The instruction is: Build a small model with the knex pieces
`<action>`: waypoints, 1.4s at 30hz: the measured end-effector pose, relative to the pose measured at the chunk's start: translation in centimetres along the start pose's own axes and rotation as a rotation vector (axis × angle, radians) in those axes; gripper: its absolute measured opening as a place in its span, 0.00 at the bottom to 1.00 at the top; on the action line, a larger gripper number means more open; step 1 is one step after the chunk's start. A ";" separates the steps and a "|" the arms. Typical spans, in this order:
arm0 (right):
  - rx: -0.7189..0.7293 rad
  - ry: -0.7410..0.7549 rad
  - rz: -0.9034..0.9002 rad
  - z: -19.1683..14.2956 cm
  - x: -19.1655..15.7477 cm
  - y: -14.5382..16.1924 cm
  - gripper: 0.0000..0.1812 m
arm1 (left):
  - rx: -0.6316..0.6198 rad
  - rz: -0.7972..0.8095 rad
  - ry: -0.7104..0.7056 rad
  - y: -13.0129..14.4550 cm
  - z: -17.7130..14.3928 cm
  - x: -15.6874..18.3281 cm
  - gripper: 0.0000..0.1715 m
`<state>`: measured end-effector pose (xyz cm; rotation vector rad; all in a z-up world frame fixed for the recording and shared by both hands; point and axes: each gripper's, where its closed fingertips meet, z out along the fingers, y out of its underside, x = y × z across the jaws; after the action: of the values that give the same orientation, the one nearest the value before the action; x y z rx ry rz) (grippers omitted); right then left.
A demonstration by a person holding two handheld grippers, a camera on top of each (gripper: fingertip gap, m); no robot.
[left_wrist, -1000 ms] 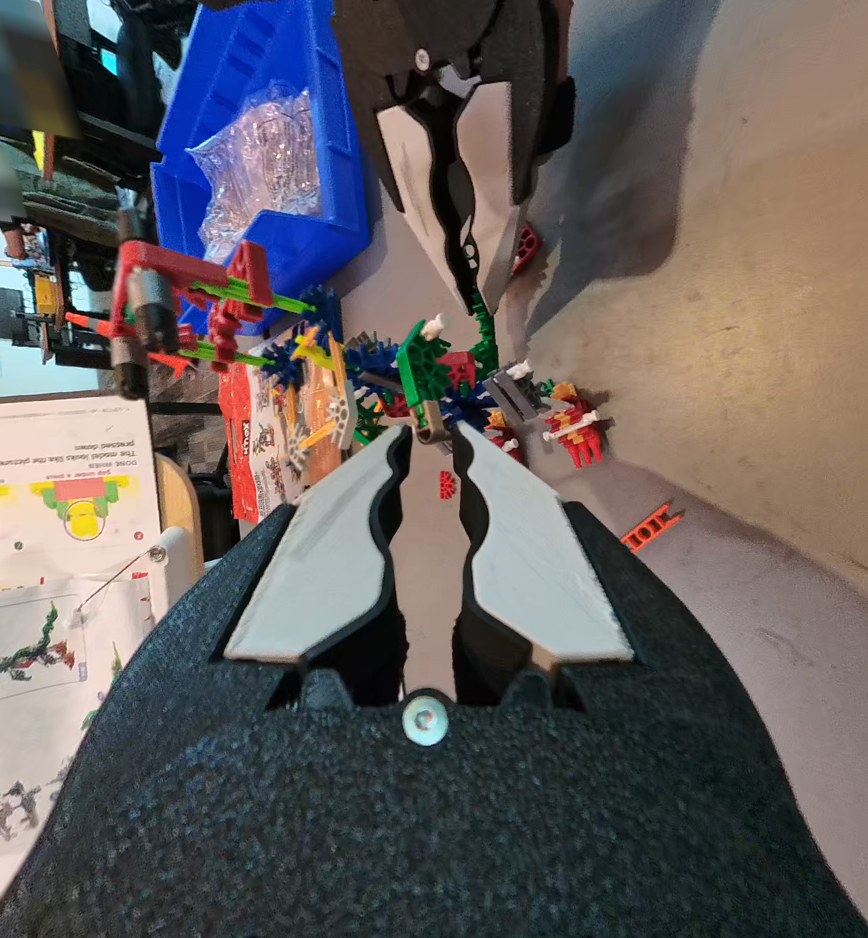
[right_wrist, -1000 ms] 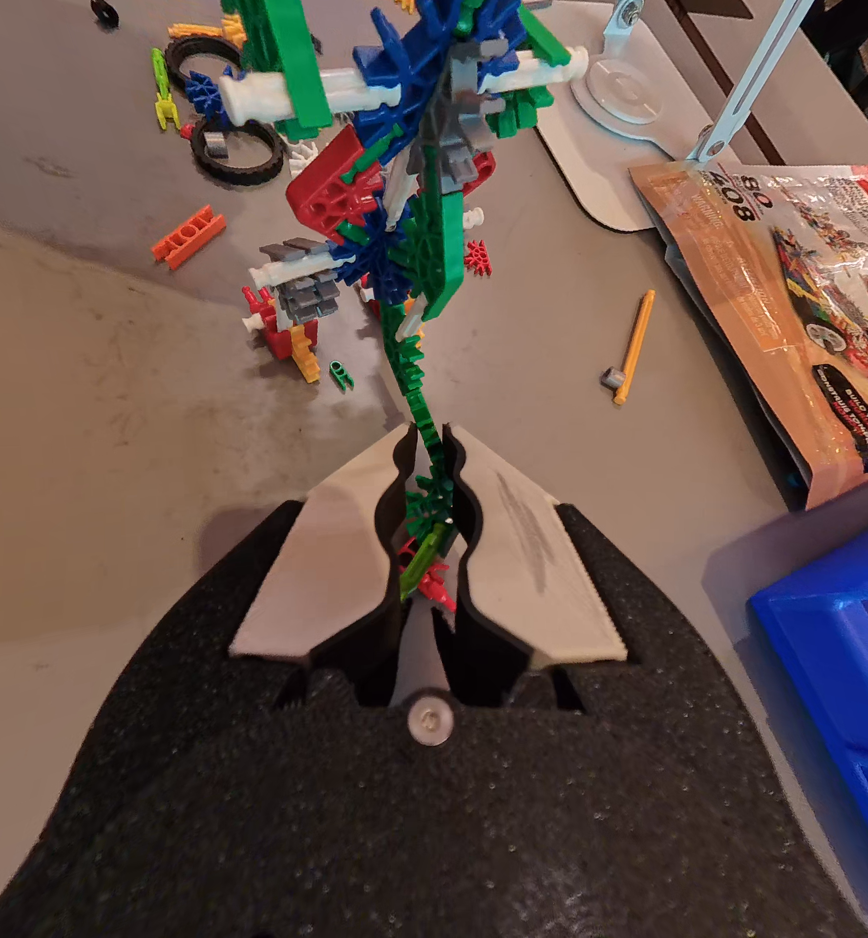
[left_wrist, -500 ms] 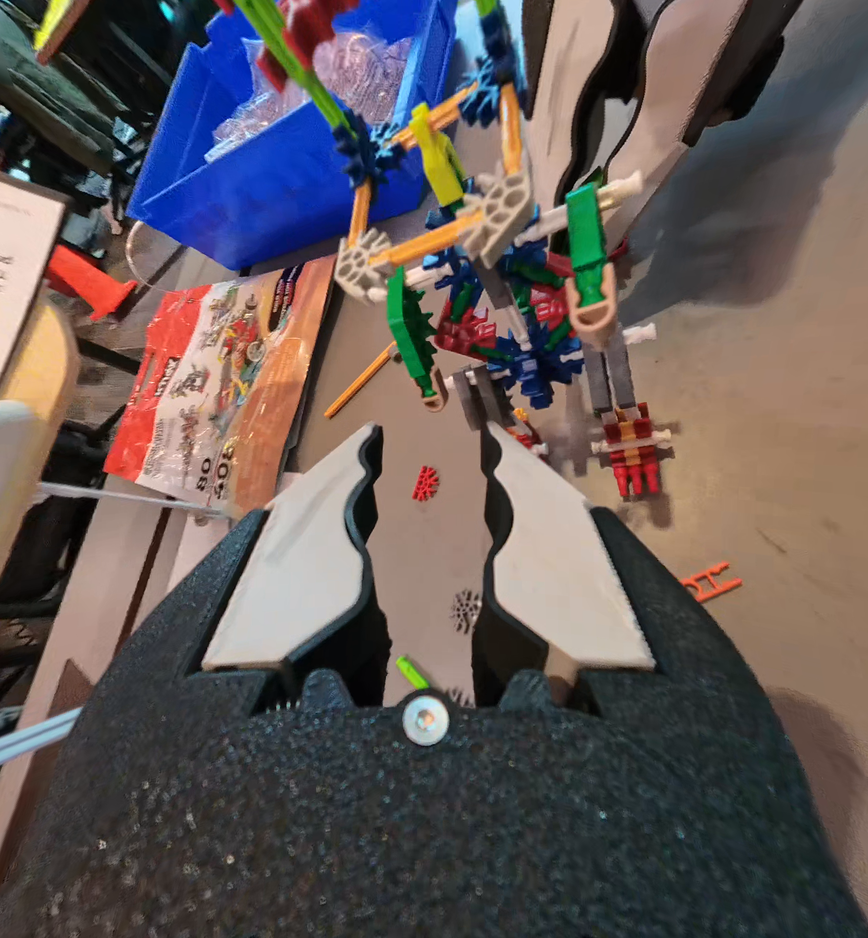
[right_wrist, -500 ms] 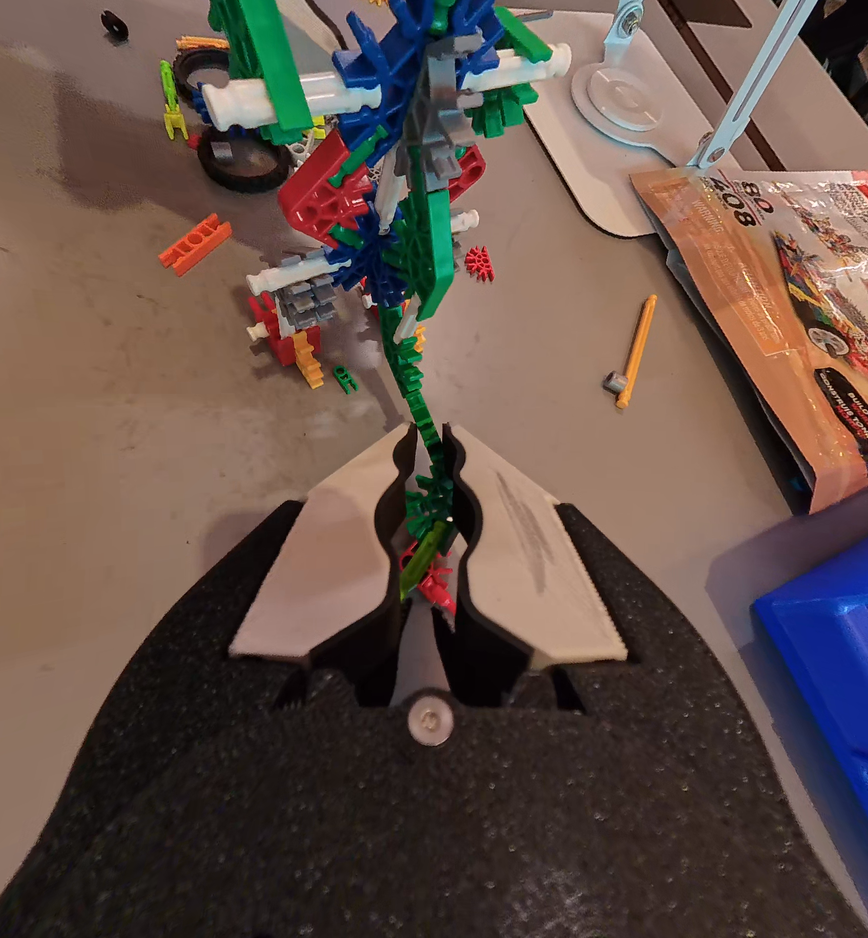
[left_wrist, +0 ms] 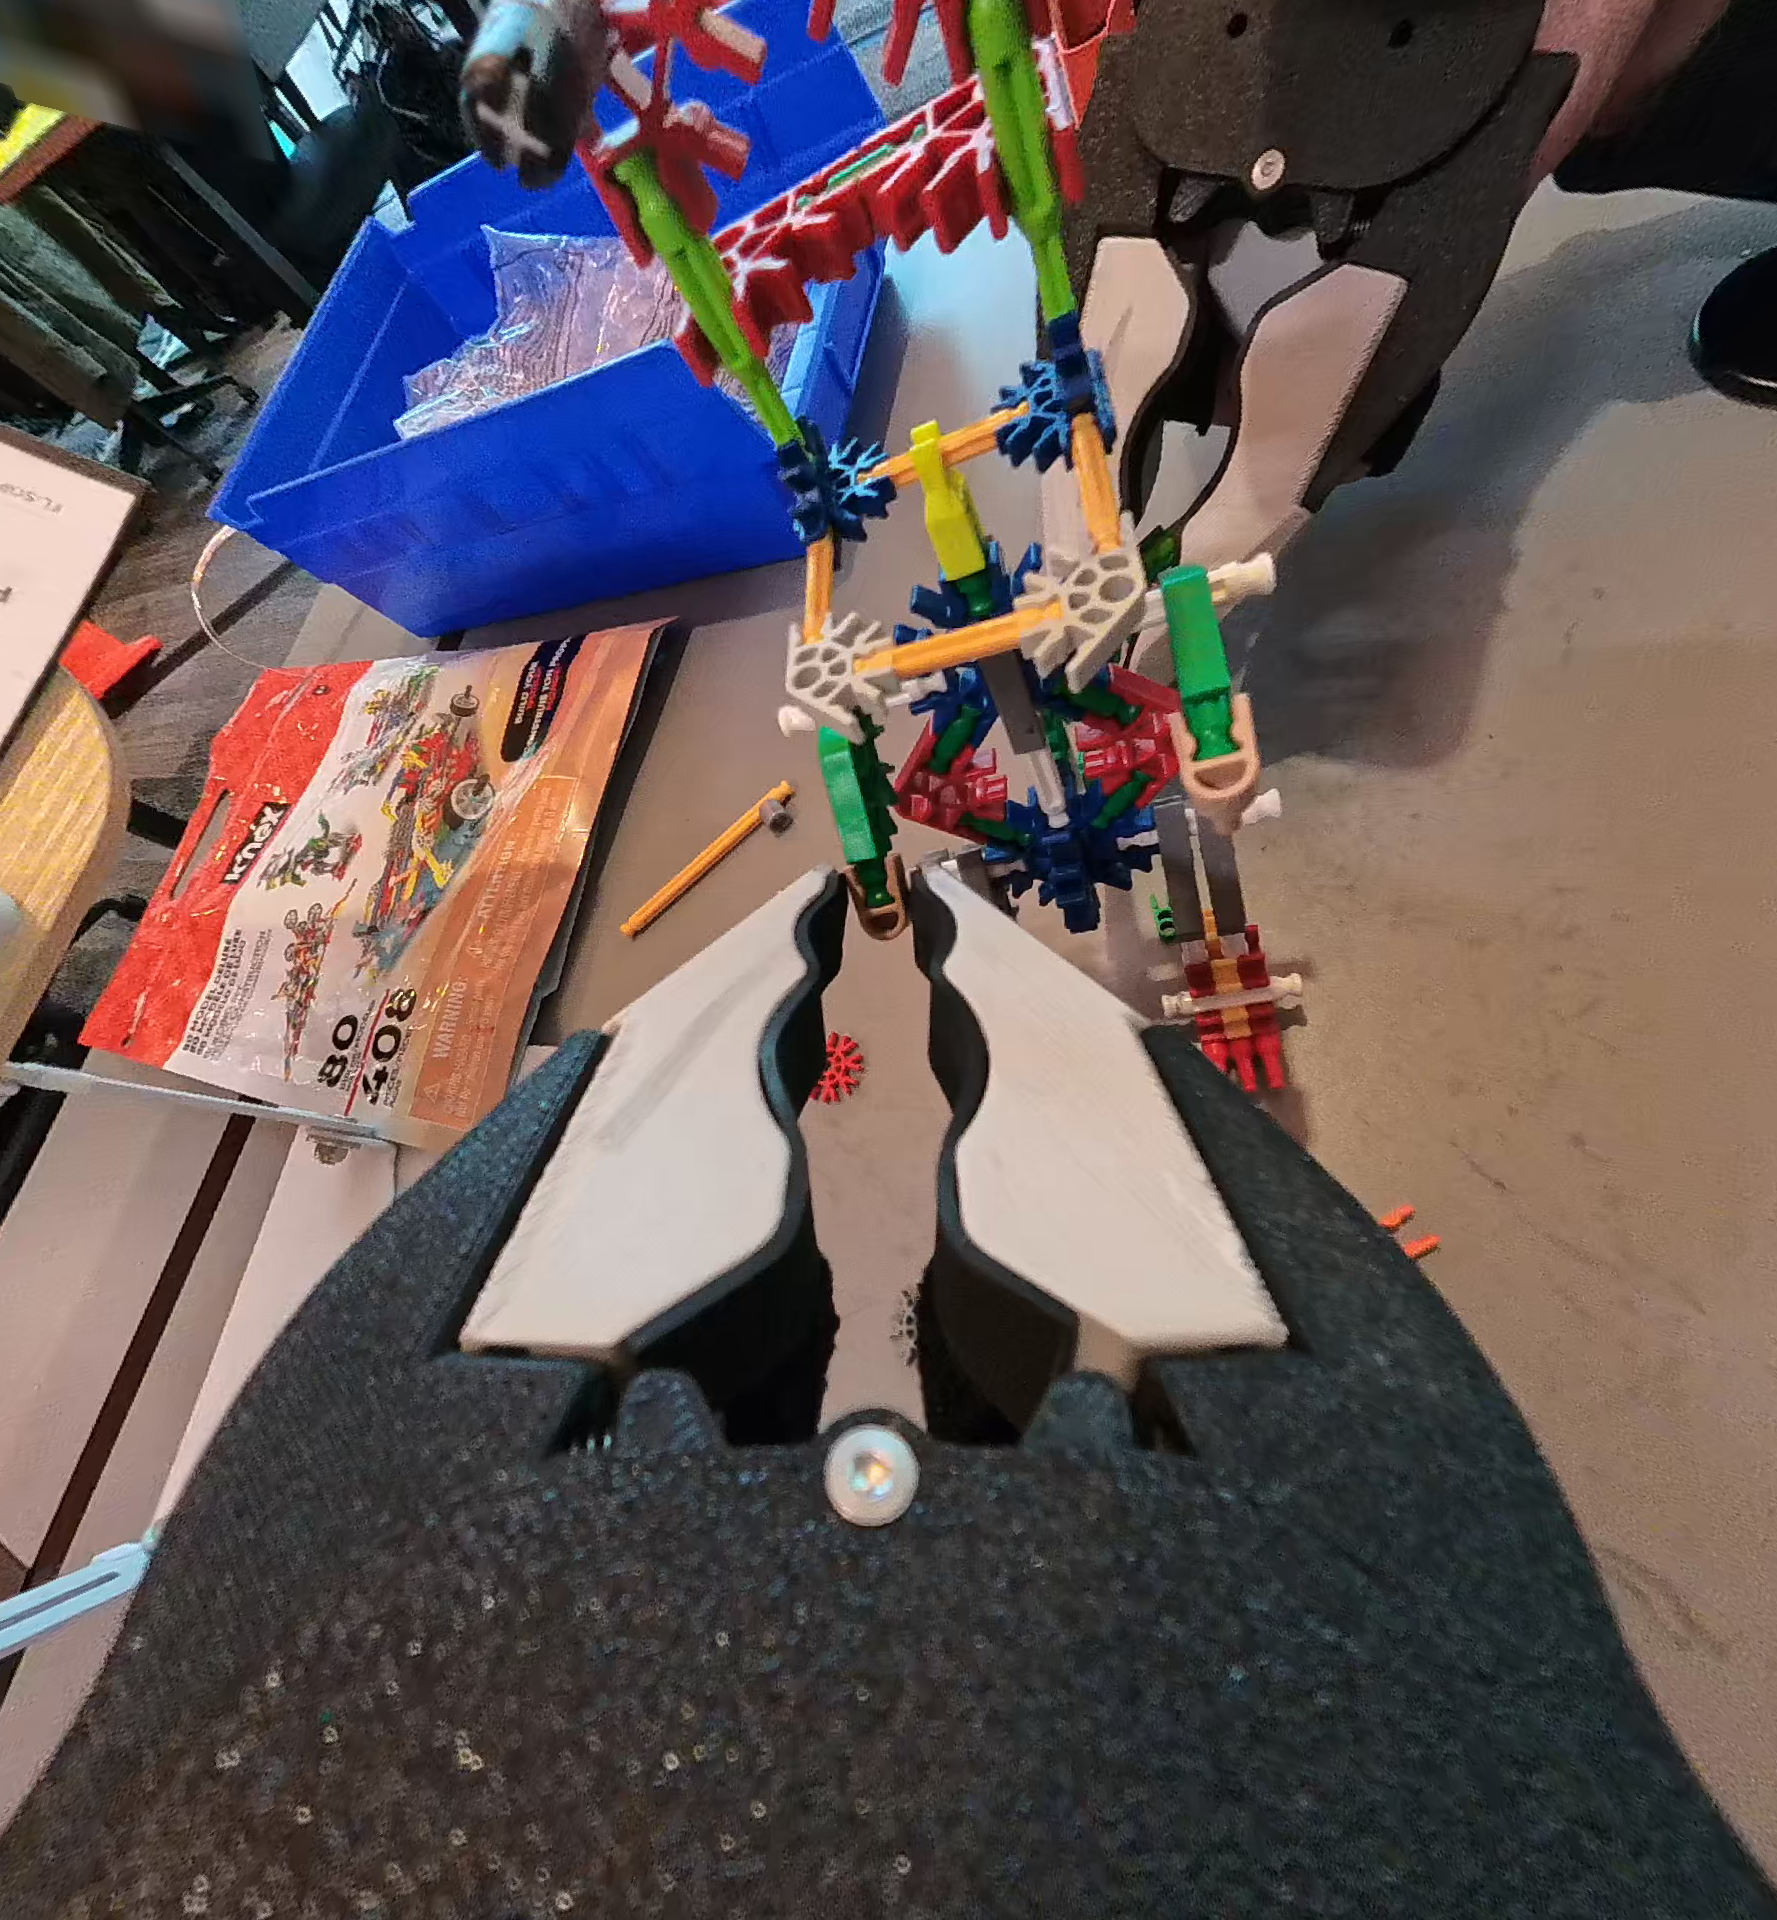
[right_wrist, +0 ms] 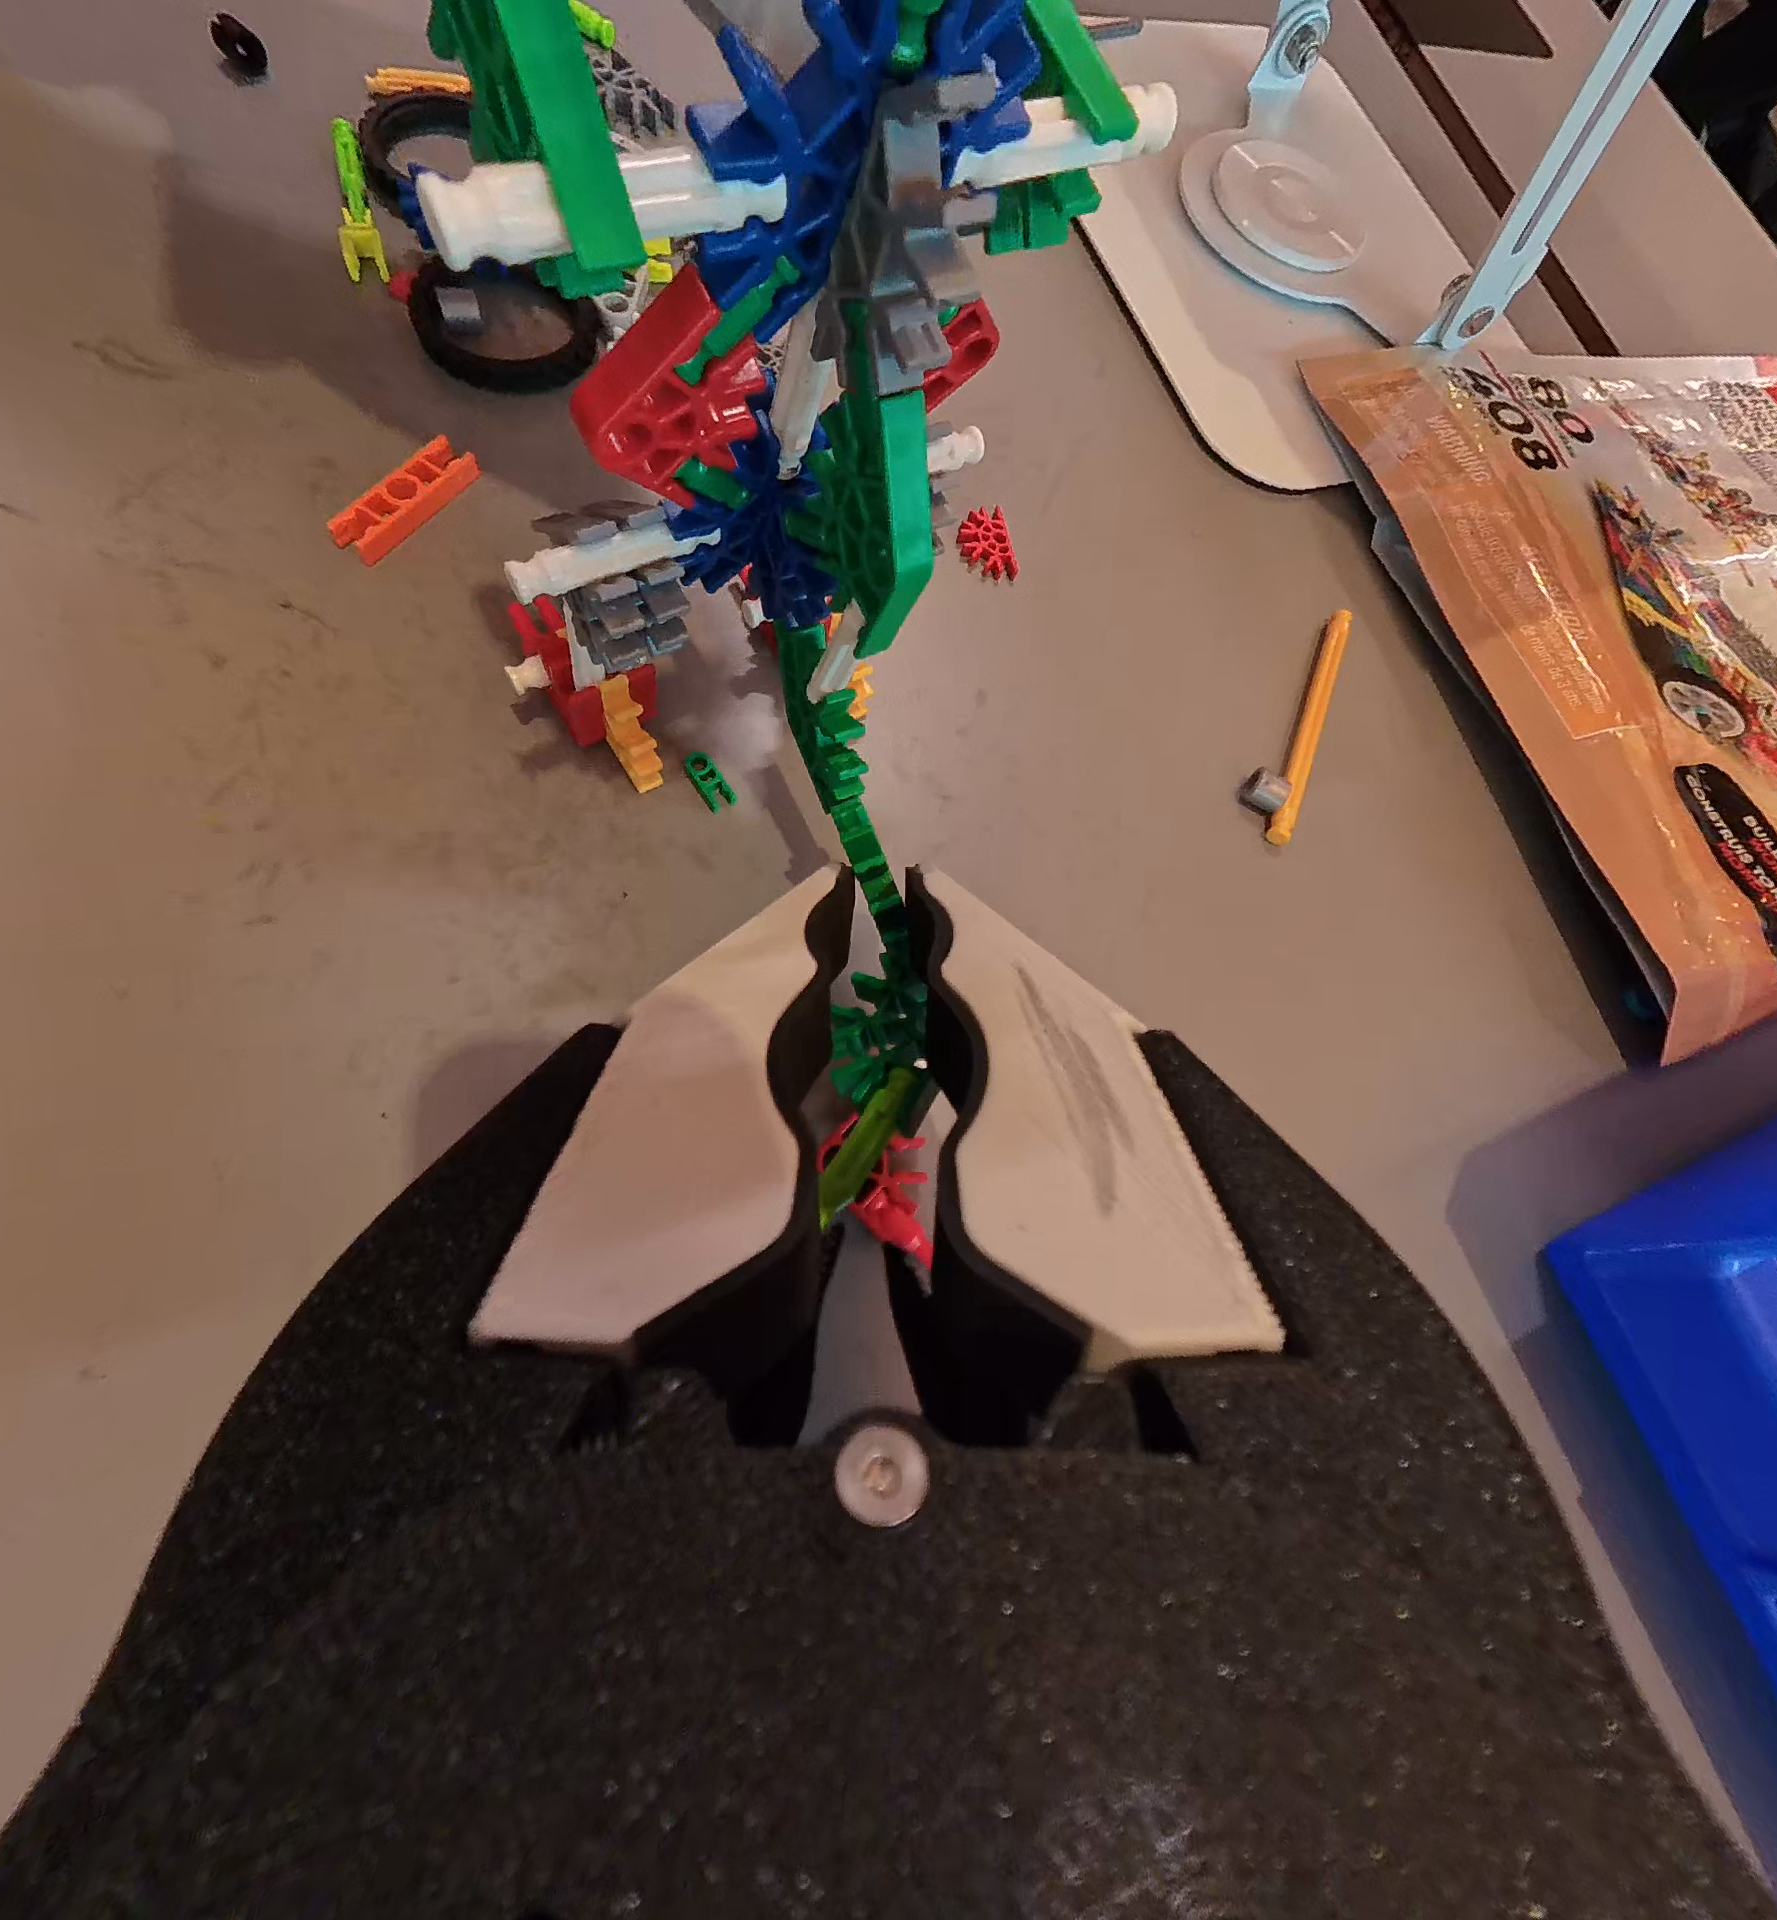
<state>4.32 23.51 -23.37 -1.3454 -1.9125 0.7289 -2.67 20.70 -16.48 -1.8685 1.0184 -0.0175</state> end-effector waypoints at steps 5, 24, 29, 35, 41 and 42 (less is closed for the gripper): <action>0.003 0.001 -0.001 0.0 0.0 -0.1 0.05 | -0.027 -0.030 0.043 1.0 0.8 0.6 0.15; 0.015 0.000 0.005 0.0 0.0 -0.3 0.06 | 0.034 -0.096 0.012 0.3 -1.1 -1.2 0.16; 0.015 -0.014 0.025 0.1 -0.2 -0.1 0.13 | -0.018 -0.135 0.071 2.4 0.1 0.6 0.23; 0.048 0.007 0.072 -1.1 0.5 -0.2 0.13 | -0.048 -0.138 0.102 3.7 1.6 2.1 0.23; 0.141 -0.017 0.105 -1.7 0.4 -2.0 0.12 | -0.087 -0.105 0.119 4.3 3.3 3.1 0.22; 0.143 -0.020 0.104 -1.7 0.3 -2.1 0.12 | -0.077 -0.107 0.126 4.1 3.4 3.4 0.22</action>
<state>4.38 23.24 -20.66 -1.3596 -1.7801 0.9162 -1.64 20.33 -22.67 -2.0118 1.0153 -0.1629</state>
